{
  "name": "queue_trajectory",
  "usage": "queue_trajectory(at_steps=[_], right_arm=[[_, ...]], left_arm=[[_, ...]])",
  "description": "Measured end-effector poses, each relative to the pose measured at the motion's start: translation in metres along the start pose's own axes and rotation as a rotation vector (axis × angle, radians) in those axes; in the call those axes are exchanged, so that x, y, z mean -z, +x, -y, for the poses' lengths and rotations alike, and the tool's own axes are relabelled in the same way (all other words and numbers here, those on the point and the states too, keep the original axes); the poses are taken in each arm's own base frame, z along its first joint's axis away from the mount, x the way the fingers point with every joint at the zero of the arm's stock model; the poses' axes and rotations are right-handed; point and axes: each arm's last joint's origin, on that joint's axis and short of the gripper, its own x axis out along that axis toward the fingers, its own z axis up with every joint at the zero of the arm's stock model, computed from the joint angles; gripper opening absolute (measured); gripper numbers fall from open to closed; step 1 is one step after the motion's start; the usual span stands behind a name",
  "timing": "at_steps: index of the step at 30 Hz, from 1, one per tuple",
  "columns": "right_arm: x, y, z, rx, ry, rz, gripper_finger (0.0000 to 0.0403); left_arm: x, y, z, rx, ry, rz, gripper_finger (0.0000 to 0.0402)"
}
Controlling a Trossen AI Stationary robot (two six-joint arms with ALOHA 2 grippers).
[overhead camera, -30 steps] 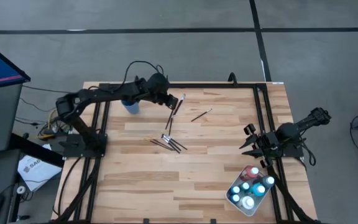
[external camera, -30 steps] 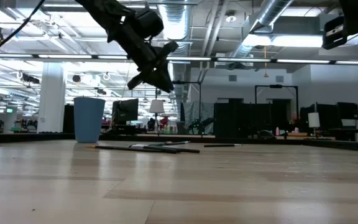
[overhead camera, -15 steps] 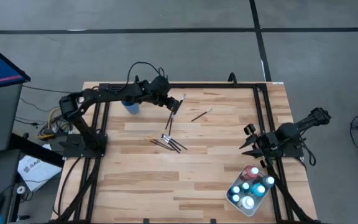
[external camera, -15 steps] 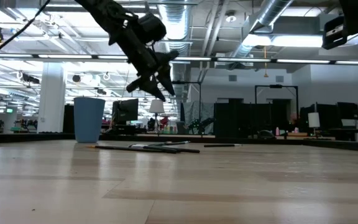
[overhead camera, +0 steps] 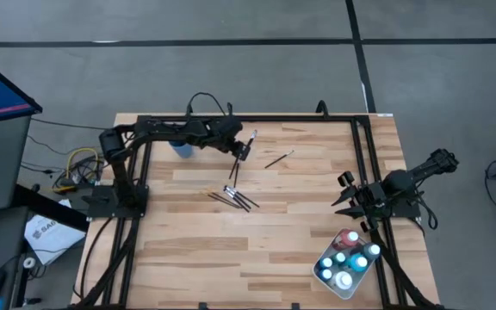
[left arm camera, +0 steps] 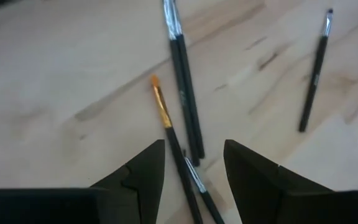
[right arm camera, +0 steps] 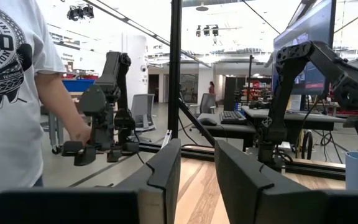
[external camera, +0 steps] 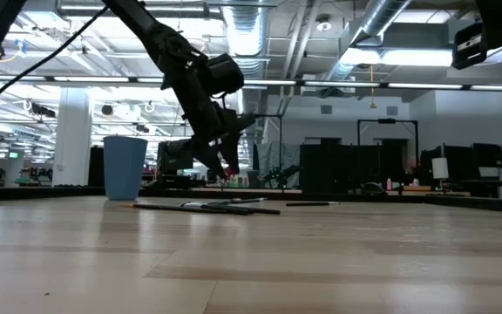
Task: Pick & Place Paint Supplies
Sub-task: Put the top gold paint brush into the blue cup
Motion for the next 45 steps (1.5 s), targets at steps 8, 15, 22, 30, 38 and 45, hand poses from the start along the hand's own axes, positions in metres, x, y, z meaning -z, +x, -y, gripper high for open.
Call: queue_trajectory(at_steps=[8, 15, 22, 30, 38, 45], right_arm=[[0.000, 0.000, 0.000, 0.000, 0.000, 0.000, 0.0092], [0.000, 0.000, 0.000, 0.000, 0.000, -0.001, 0.0092], [0.000, 0.000, 0.000, 0.000, 0.000, -0.001, 0.0092], [0.000, 0.000, 0.000, 0.000, 0.000, -0.001, 0.0092], [0.000, 0.000, 0.000, 0.000, 0.000, 0.000, 0.0092], [0.000, 0.000, 0.000, 0.000, 0.000, 0.000, 0.0092]], left_arm=[[-0.011, 0.001, 0.009, -0.001, -0.003, 0.035, 0.0159], [-0.023, -0.004, 0.021, -0.086, 0.052, -0.132, 0.0159], [-0.031, -0.009, 0.021, -0.079, 0.041, -0.105, 0.0159], [-0.027, 0.011, 0.017, -0.085, 0.026, -0.138, 0.0159], [-0.027, 0.025, 0.012, -0.116, 0.019, -0.137, 0.0159], [-0.030, 0.028, 0.005, -0.123, 0.000, -0.133, 0.0159]])
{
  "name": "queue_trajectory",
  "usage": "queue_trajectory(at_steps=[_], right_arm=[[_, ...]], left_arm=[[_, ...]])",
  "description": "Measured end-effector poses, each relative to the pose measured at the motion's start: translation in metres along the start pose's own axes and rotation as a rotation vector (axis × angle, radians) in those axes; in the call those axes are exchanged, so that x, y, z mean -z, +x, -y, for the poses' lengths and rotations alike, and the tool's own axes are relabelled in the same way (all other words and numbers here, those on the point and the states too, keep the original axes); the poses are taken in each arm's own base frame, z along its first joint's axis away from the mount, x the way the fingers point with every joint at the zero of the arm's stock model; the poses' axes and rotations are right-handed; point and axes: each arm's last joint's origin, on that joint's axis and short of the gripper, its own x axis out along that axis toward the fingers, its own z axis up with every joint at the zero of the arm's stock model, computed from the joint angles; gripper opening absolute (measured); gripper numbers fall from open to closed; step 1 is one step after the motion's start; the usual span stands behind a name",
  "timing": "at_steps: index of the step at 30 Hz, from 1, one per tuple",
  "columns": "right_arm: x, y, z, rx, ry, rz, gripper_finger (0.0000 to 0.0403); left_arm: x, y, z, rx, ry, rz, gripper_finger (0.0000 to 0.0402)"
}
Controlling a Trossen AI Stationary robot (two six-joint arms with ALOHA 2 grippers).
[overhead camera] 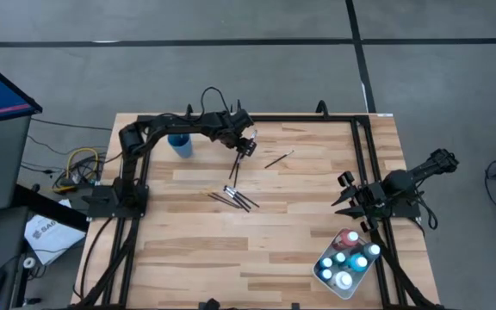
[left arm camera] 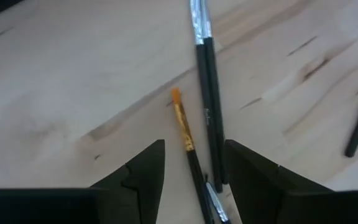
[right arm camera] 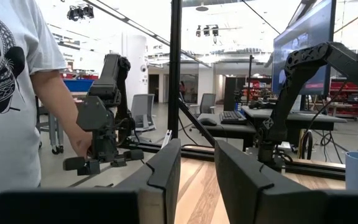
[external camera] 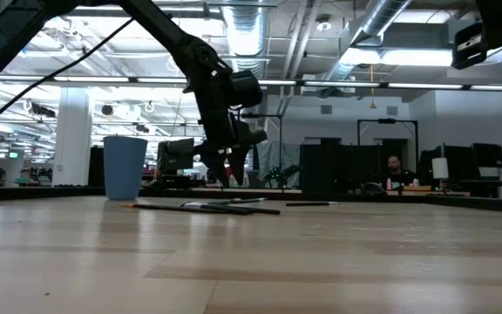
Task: Pick & Place Paint Supplies
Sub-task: Put the top gold paint brush into the blue cup
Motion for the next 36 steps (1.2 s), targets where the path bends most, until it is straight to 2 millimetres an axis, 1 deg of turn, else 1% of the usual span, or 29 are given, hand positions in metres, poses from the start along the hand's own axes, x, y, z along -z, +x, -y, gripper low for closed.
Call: queue_trajectory(at_steps=[5, 7, 12, 15, 19, 21, 25, 32, 34, 36], right_arm=[[0.000, 0.000, 0.000, 0.000, 0.000, 0.000, 0.0092], [0.000, 0.000, 0.000, 0.000, 0.000, 0.000, 0.0092], [0.000, 0.000, 0.000, -0.001, 0.000, 0.000, 0.0092], [0.000, 0.000, 0.000, 0.000, 0.000, 0.002, 0.0092], [0.000, 0.000, 0.000, 0.000, 0.000, 0.000, 0.0092], [0.000, 0.000, 0.000, 0.000, 0.000, 0.000, 0.0092], [0.000, 0.000, 0.000, 0.000, 0.000, 0.000, 0.0092], [0.000, 0.000, 0.000, 0.000, 0.000, 0.000, 0.0092], [0.000, 0.000, 0.000, 0.000, 0.000, 0.000, 0.0092], [0.000, 0.000, 0.000, 0.000, 0.000, 0.000, 0.0092]], left_arm=[[-0.001, 0.000, -0.001, 0.004, 0.000, 0.004, 0.0159], [-0.001, 0.003, 0.000, 0.022, 0.001, -0.005, 0.0159], [0.004, 0.021, 0.001, 0.028, 0.003, -0.071, 0.0159], [0.000, 0.025, 0.003, 0.027, 0.001, -0.054, 0.0159], [0.002, 0.032, 0.003, 0.019, 0.000, -0.071, 0.0155], [0.003, 0.035, 0.002, 0.030, -0.013, -0.099, 0.0141], [0.007, 0.043, 0.000, 0.025, -0.041, -0.146, 0.0093], [0.002, 0.032, -0.004, 0.029, -0.031, -0.116, 0.0021], [0.001, 0.031, -0.006, 0.041, -0.038, -0.124, 0.0009], [0.000, 0.032, -0.008, 0.068, -0.048, -0.139, 0.0009]])
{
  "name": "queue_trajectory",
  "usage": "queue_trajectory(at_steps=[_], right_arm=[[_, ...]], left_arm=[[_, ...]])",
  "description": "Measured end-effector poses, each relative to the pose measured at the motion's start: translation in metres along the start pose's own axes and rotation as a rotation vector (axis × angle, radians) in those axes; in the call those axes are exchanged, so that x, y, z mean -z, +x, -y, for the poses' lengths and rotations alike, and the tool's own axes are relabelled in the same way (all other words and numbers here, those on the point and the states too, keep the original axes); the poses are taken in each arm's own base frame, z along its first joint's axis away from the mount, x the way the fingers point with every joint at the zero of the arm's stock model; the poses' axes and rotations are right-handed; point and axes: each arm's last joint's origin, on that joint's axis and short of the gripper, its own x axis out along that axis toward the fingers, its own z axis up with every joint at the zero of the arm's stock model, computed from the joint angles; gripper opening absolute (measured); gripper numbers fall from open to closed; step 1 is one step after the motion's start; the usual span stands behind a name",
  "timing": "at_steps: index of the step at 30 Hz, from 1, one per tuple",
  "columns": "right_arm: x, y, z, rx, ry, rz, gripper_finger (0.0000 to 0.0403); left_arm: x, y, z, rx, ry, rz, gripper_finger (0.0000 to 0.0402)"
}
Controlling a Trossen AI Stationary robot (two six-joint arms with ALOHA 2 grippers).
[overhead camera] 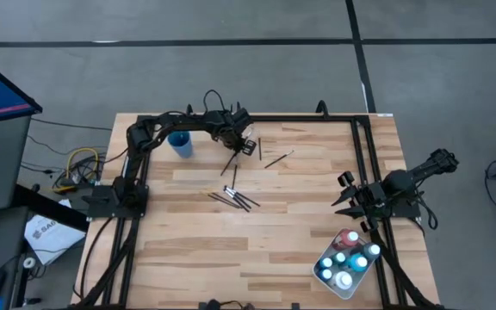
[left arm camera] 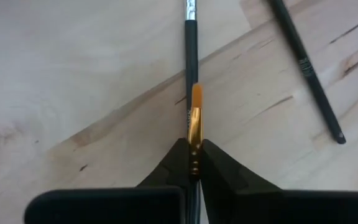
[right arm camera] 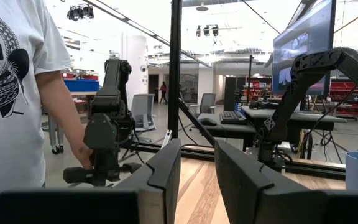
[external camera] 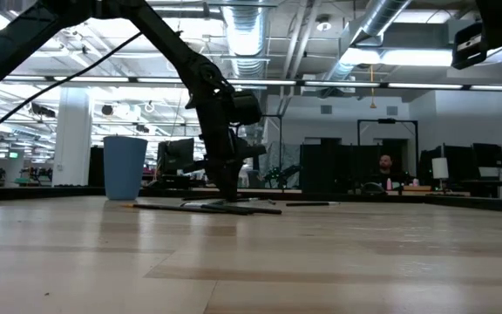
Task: Pick & Place Paint Supplies
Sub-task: Put the top gold paint brush into the blue cup
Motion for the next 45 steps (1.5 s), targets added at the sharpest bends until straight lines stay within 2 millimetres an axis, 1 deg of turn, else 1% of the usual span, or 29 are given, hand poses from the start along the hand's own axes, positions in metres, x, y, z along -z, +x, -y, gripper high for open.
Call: queue_trajectory(at_steps=[3, 7, 15, 17, 19, 21, 23, 25, 26, 29, 31, 32, 34, 36, 38, 41, 45], right_arm=[[0.000, 0.000, 0.000, 0.000, 0.000, -0.001, 0.0092], [0.000, 0.000, 0.000, 0.000, 0.000, 0.000, 0.0092], [0.000, 0.000, 0.000, 0.000, 0.000, 0.000, 0.0092], [0.000, 0.000, 0.000, 0.000, 0.000, 0.000, 0.0092], [0.000, 0.000, 0.000, 0.000, 0.000, 0.000, 0.0092], [0.000, 0.000, 0.000, 0.000, 0.000, 0.000, 0.0092], [0.000, 0.000, 0.000, 0.000, 0.000, 0.000, 0.0092], [0.000, 0.000, 0.000, 0.000, 0.000, 0.000, 0.0092], [0.000, 0.000, 0.000, 0.000, 0.000, 0.000, 0.0092], [0.000, 0.000, 0.000, 0.000, 0.000, 0.000, 0.0092], [0.000, 0.000, 0.000, 0.000, 0.000, 0.000, 0.0092], [0.000, 0.000, 0.000, 0.000, 0.000, 0.000, 0.0092], [0.000, 0.000, 0.000, 0.000, 0.000, 0.000, 0.0092], [0.000, 0.000, 0.000, 0.000, 0.000, 0.000, 0.0092], [0.000, 0.000, 0.000, 0.000, 0.000, 0.000, 0.0092], [0.000, 0.000, 0.000, 0.000, 0.000, 0.000, 0.0092], [0.000, 0.000, 0.000, 0.000, 0.000, 0.000, 0.0092]], left_arm=[[0.001, 0.000, 0.001, -0.001, 0.005, -0.002, 0.0010], [0.004, -0.006, 0.004, 0.016, 0.010, -0.020, 0.0007], [0.006, -0.037, 0.016, 0.046, 0.034, 0.047, 0.0006], [0.006, -0.049, 0.019, 0.055, 0.044, 0.084, 0.0006], [0.003, -0.065, 0.022, 0.076, 0.046, 0.135, 0.0006], [0.003, -0.088, 0.025, 0.088, 0.056, 0.213, 0.0006], [0.002, -0.122, 0.027, 0.083, 0.079, 0.351, 0.0006], [0.006, -0.156, 0.025, 0.070, 0.094, 0.512, 0.0006], [0.010, -0.172, 0.021, 0.069, 0.085, 0.587, 0.0006], [0.029, -0.210, 0.004, 0.066, 0.054, 0.805, 0.0006], [0.047, -0.230, -0.011, 0.046, 0.025, 0.949, 0.0006], [0.057, -0.236, -0.021, 0.024, 0.005, 1.009, 0.0006], [0.077, -0.241, -0.037, -0.005, -0.041, 1.120, 0.0006], [0.096, -0.238, -0.054, -0.032, -0.101, 1.198, 0.0006], [0.113, -0.231, -0.068, -0.042, -0.147, 1.261, 0.0006], [0.133, -0.215, -0.084, -0.053, -0.186, 1.309, 0.0006], [0.151, -0.198, -0.098, -0.167, -0.166, 1.311, 0.0006]])
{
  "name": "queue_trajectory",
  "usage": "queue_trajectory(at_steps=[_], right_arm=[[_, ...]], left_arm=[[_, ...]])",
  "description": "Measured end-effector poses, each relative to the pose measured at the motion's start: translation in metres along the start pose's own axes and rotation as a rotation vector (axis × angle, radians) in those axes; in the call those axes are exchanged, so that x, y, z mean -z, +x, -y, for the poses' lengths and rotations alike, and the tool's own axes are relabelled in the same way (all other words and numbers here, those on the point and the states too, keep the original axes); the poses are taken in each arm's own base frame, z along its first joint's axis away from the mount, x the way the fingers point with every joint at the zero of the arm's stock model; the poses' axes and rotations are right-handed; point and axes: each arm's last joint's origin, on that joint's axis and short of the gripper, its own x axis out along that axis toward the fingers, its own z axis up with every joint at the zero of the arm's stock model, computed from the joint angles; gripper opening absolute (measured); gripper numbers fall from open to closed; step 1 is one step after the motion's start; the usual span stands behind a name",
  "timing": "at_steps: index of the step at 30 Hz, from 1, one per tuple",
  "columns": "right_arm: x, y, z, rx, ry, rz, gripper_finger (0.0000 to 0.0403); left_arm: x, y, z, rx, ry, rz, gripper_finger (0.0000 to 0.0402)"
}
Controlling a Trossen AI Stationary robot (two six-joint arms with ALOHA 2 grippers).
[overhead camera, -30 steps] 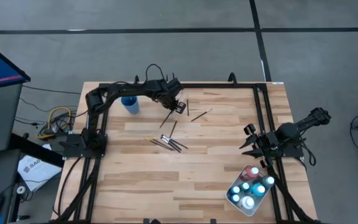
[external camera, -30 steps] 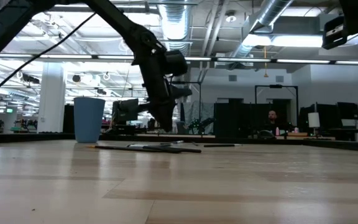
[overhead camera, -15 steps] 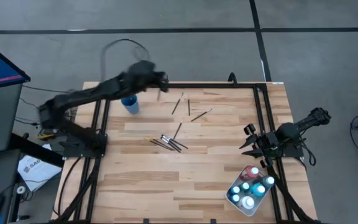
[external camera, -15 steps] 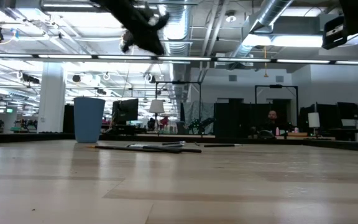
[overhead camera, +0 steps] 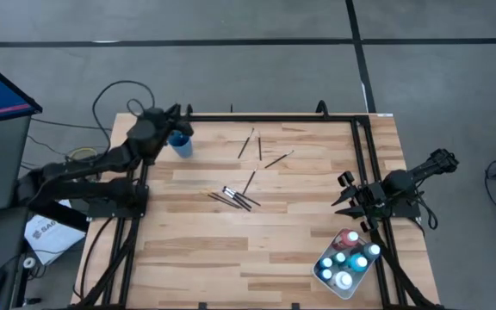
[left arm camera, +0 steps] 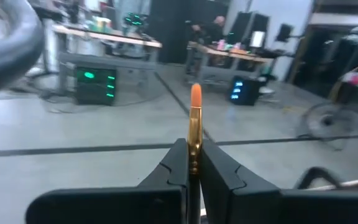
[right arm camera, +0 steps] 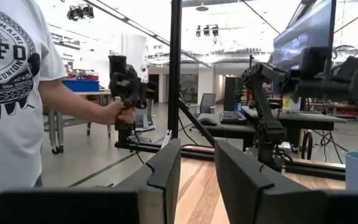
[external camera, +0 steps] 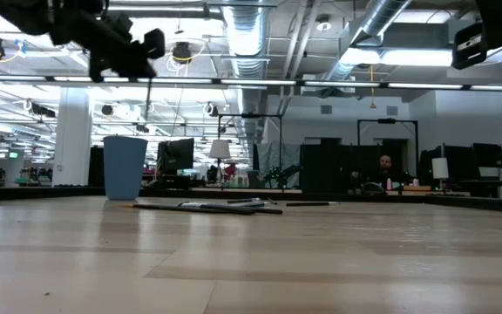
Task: Pick & Place Paint Supplies
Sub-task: Put the top gold paint brush into the blue cup
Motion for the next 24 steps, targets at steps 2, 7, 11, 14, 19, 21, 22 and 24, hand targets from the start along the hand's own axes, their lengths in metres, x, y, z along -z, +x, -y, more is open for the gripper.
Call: queue_trajectory(at_steps=[2, 7, 11, 14, 19, 21, 22, 24], right_arm=[[0.000, 0.000, 0.000, 0.000, 0.000, 0.000, 0.0092], [0.000, 0.000, 0.000, 0.000, 0.000, 0.000, 0.0092], [0.000, 0.000, 0.000, 0.000, 0.000, 0.000, 0.0092], [0.000, 0.000, 0.000, 0.000, 0.000, 0.000, 0.0092], [0.000, 0.000, 0.000, 0.000, 0.000, 0.000, 0.0092], [0.000, 0.000, 0.000, 0.000, 0.000, 0.000, 0.0092], [0.000, 0.000, 0.000, 0.000, 0.000, 0.000, 0.0092], [0.000, 0.000, 0.000, 0.000, 0.000, 0.000, 0.0092]], left_arm=[[0.006, -0.003, -0.006, -0.039, 0.013, 0.005, 0.0006], [0.012, -0.006, -0.011, -0.059, 0.043, 0.005, 0.0006], [0.025, -0.007, -0.015, -0.067, 0.097, -0.025, 0.0006], [0.036, -0.008, -0.019, -0.091, 0.103, -0.034, 0.0005], [0.044, -0.010, -0.023, -0.085, 0.100, 0.007, 0.0006], [0.045, -0.011, -0.024, -0.083, 0.115, 0.018, 0.0008], [0.046, -0.011, -0.024, -0.083, 0.131, 0.016, 0.0011], [0.047, -0.011, -0.025, -0.084, 0.144, 0.011, 0.0021]])
